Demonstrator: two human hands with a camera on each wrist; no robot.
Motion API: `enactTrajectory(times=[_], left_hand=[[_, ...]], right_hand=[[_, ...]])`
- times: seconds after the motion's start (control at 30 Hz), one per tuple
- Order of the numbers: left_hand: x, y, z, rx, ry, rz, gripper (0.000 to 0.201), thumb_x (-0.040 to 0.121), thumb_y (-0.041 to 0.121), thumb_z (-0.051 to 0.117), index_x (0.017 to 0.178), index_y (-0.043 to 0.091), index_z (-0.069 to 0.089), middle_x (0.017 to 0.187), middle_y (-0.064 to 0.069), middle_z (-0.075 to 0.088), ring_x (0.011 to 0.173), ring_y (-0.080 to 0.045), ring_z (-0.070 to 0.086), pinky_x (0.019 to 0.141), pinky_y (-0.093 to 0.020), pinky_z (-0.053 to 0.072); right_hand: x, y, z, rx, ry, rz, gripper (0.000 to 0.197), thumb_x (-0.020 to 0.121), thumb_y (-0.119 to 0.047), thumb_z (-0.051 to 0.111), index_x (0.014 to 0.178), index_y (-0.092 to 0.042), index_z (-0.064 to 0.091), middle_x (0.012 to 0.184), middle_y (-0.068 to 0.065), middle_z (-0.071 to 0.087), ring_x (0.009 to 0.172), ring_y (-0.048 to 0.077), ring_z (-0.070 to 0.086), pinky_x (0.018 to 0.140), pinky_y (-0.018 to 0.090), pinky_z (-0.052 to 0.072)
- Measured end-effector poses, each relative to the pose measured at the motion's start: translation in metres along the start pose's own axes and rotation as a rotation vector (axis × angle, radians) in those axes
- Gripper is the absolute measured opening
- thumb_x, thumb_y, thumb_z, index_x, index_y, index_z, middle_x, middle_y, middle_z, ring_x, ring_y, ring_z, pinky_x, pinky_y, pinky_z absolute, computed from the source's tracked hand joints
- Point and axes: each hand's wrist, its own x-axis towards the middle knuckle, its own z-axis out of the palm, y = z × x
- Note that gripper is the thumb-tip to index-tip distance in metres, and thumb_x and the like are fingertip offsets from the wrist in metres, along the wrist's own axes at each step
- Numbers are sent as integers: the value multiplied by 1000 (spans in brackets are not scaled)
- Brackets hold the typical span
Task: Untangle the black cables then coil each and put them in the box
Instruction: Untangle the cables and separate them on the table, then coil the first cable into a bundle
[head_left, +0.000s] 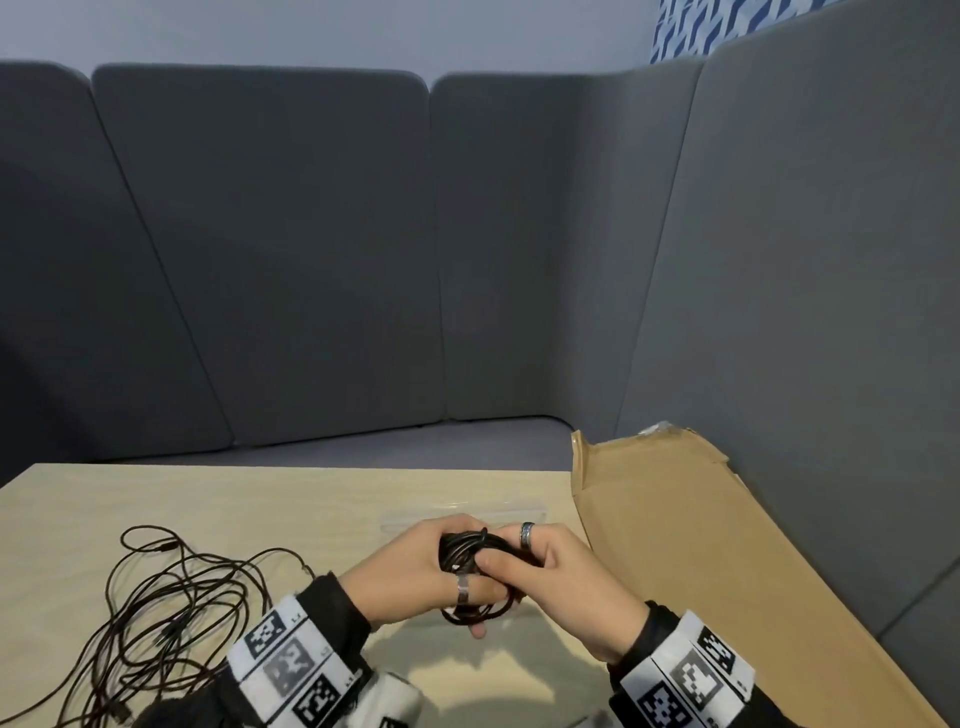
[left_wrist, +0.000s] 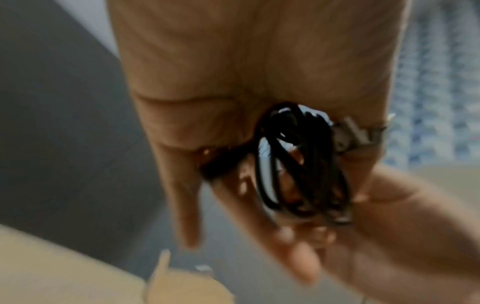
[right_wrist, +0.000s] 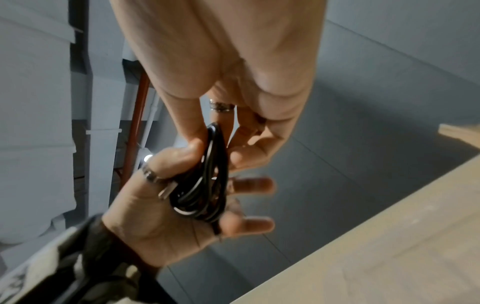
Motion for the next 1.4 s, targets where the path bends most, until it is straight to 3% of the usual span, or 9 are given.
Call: enactTrajectory(times=[0.13, 0.23, 0.33, 0.43, 0.63, 0.83, 1.1, 1.3, 1.4], left_hand=[[-8, -10, 13, -443, -9, 1, 52, 66, -10, 67, 116, -6, 53, 94, -21, 65, 74, -27, 66, 68, -35, 55], [-8, -16, 18, -573, -20, 48, 58, 66, -15, 64, 122, 0, 54, 97, -19, 65, 76, -27, 66, 64, -32, 54], [-9, -15, 21, -542, 13, 57, 61, 66, -9, 68, 124, 6, 55, 86, -8, 66, 66, -19, 60, 55, -27, 51], [-12, -14, 26, -363, 93, 49, 60, 62, 2, 77, 117, 14, 60, 82, 0, 65, 63, -12, 54, 53, -26, 46], [-19, -25, 41, -234, 276, 15, 67, 46, 23, 83, 107, 20, 57, 61, 7, 57, 52, -10, 47, 46, -24, 41], [-23, -43, 43, -200, 401, 2, 64, 52, 8, 67, 112, 29, 53, 86, -13, 70, 52, -16, 48, 40, -22, 39], [-35, -91, 25, -280, 393, -94, 66, 54, 3, 58, 118, 9, 47, 61, 4, 64, 54, -2, 55, 56, -18, 46], [-24, -120, -18, -323, 323, -211, 76, 54, 6, 62, 122, 23, 32, 86, -10, 58, 45, -9, 49, 35, -19, 33], [-5, -137, -43, -320, 378, -146, 82, 47, 12, 78, 116, 22, 33, 103, -11, 57, 46, -9, 50, 39, -22, 37]], right_hand=[[-1, -6, -1, -204, -75, -43, 17, 93, -19, 55, 85, -28, 66, 82, -4, 55, 77, 7, 53, 73, 21, 43], [-1, -9, -1, -419, -101, -43, 24, 94, -26, 51, 78, -44, 57, 91, -2, 40, 95, 12, 43, 88, 23, 39], [1, -12, 1, -631, -133, -17, 17, 97, -32, 44, 95, -34, 61, 94, -3, 35, 104, 18, 34, 98, 27, 30], [0, -11, -1, -684, -187, -42, 24, 97, -33, 43, 105, -16, 58, 86, -9, 30, 96, 11, 31, 89, 22, 28], [-9, -6, 2, -450, -71, -53, 24, 85, -28, 64, 107, -23, 54, 80, -14, 52, 64, 0, 45, 60, 13, 35], [-15, 3, 23, -378, 3, -124, 13, 80, -25, 69, 92, -30, 64, 80, -16, 64, 68, 2, 58, 60, 10, 38], [14, 40, 66, -409, -115, 28, 17, 87, -24, 61, 97, -17, 71, 54, -14, 53, 58, 8, 43, 57, 17, 34], [67, 55, 87, -446, -229, 172, 13, 88, -25, 58, 77, -31, 60, 61, -11, 54, 52, -1, 48, 56, 14, 38], [97, 68, 89, -444, -174, 224, 17, 90, -24, 57, 75, -33, 57, 62, -10, 54, 44, -1, 46, 49, 13, 36]])
